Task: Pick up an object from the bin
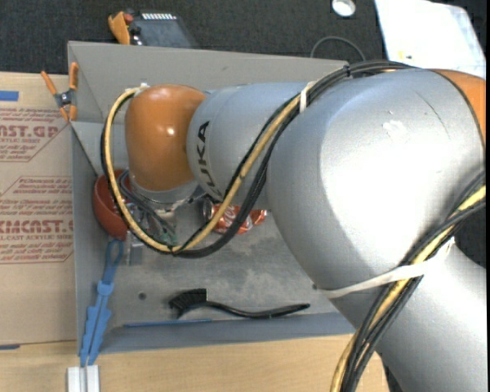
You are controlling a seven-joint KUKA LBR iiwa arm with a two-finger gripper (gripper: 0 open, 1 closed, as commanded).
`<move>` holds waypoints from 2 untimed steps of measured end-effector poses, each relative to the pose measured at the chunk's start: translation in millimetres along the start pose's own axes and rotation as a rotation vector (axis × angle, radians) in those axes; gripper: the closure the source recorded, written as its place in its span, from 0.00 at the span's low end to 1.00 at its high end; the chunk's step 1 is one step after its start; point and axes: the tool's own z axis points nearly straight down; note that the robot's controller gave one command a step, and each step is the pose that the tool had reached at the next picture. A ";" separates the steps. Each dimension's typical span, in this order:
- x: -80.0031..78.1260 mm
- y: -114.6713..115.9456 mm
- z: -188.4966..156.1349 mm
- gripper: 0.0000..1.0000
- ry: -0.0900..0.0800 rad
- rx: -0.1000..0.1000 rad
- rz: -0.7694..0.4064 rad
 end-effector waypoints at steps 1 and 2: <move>14.9 2.4 0.9 1.00 -0.052 -0.009 -0.021; 14.9 2.4 0.9 1.00 -0.052 -0.009 -0.021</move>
Offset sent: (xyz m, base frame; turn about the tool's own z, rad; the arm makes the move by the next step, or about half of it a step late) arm 0.0000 0.0000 0.0000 0.0000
